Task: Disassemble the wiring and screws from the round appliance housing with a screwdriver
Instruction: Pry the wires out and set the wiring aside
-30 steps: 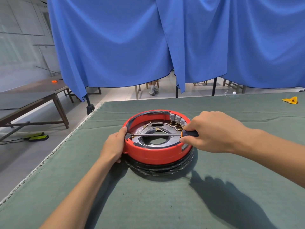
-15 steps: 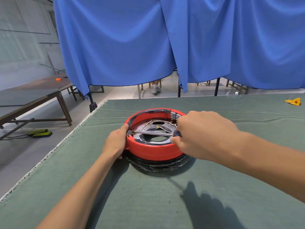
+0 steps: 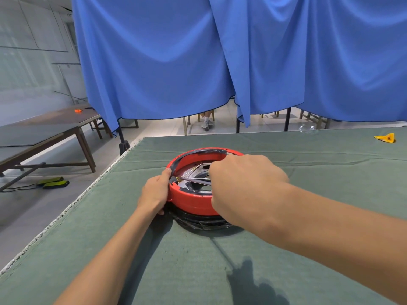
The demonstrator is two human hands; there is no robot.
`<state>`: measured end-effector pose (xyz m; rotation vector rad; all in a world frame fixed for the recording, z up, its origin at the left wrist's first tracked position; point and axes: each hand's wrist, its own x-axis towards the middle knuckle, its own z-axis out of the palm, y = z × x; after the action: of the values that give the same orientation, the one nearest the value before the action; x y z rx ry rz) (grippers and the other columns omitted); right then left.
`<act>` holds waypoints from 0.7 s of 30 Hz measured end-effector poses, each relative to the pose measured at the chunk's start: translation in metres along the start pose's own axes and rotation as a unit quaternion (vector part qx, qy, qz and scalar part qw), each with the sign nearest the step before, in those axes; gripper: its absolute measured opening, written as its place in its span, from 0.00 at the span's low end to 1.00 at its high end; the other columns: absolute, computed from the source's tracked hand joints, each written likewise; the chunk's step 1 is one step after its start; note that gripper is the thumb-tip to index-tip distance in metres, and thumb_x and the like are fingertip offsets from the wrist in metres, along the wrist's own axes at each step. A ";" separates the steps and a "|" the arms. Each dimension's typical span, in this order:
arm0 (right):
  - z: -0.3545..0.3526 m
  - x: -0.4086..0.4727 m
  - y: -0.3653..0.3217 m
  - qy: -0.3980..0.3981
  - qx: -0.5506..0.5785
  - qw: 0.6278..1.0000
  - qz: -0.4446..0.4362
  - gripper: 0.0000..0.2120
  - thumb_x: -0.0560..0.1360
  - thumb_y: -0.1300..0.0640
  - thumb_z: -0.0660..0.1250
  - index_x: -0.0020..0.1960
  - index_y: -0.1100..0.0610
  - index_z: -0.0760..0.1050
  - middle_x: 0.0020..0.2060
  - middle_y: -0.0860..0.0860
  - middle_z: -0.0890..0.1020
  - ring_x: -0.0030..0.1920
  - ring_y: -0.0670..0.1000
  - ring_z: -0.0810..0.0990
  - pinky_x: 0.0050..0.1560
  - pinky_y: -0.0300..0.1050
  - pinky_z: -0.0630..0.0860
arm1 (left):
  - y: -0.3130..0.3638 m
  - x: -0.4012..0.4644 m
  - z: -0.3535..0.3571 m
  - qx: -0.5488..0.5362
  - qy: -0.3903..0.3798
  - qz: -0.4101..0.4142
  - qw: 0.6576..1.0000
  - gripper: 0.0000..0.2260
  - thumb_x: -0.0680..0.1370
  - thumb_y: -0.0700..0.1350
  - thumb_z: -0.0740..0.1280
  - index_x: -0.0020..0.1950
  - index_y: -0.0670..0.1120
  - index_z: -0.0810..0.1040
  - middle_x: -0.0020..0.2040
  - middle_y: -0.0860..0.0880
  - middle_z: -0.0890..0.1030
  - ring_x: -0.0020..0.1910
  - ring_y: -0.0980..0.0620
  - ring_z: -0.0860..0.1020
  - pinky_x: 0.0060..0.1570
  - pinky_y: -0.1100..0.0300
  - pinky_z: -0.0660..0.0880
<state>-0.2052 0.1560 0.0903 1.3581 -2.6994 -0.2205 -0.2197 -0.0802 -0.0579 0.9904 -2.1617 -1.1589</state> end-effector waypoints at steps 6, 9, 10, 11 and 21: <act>0.030 -0.005 0.023 0.009 0.026 0.998 0.056 0.05 0.78 0.53 0.60 0.45 0.52 0.68 0.47 0.52 0.79 0.45 0.59 0.76 0.39 0.45 0.67 | -0.001 -0.006 0.001 0.008 -0.002 0.016 1.000 0.26 0.71 0.67 0.51 0.33 0.46 0.73 0.26 0.49 0.74 0.28 0.44 0.76 0.33 0.50 0.77; 0.036 -0.007 0.035 0.058 0.016 0.996 0.062 0.13 0.78 0.47 0.59 0.39 0.53 0.66 0.31 0.49 0.66 0.38 0.59 0.70 0.38 0.46 0.65 | 0.001 -0.007 0.000 0.008 -0.009 0.022 1.000 0.25 0.70 0.67 0.52 0.32 0.47 0.72 0.24 0.49 0.72 0.26 0.44 0.74 0.35 0.49 0.76; 0.037 -0.007 0.037 0.072 0.012 0.996 0.055 0.17 0.78 0.45 0.59 0.36 0.54 0.63 0.30 0.48 0.64 0.36 0.58 0.69 0.36 0.46 0.64 | 0.000 -0.006 0.000 0.009 -0.008 0.023 1.000 0.25 0.70 0.67 0.51 0.31 0.47 0.72 0.24 0.49 0.72 0.26 0.44 0.74 0.34 0.50 0.75; 0.037 -0.006 0.038 0.082 0.017 0.995 0.046 0.20 0.78 0.44 0.58 0.34 0.54 0.61 0.29 0.48 0.63 0.36 0.58 0.68 0.36 0.46 0.64 | 0.000 -0.005 0.000 0.013 -0.005 0.024 1.000 0.26 0.69 0.68 0.51 0.30 0.47 0.70 0.24 0.49 0.72 0.25 0.44 0.74 0.31 0.52 0.74; 0.043 0.008 0.068 0.115 0.021 0.993 -0.021 0.20 0.76 0.38 0.58 0.34 0.52 0.67 0.29 0.46 0.67 0.33 0.55 0.69 0.28 0.44 0.59 | -0.003 -0.002 0.000 0.014 -0.005 0.039 0.999 0.25 0.68 0.68 0.51 0.28 0.47 0.66 0.23 0.48 0.71 0.21 0.46 0.71 0.19 0.60 0.67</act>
<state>-0.2708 0.1933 0.0601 1.3615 -2.5017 -0.0086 -0.2175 -0.0799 -0.0610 0.9059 -2.2085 -1.1033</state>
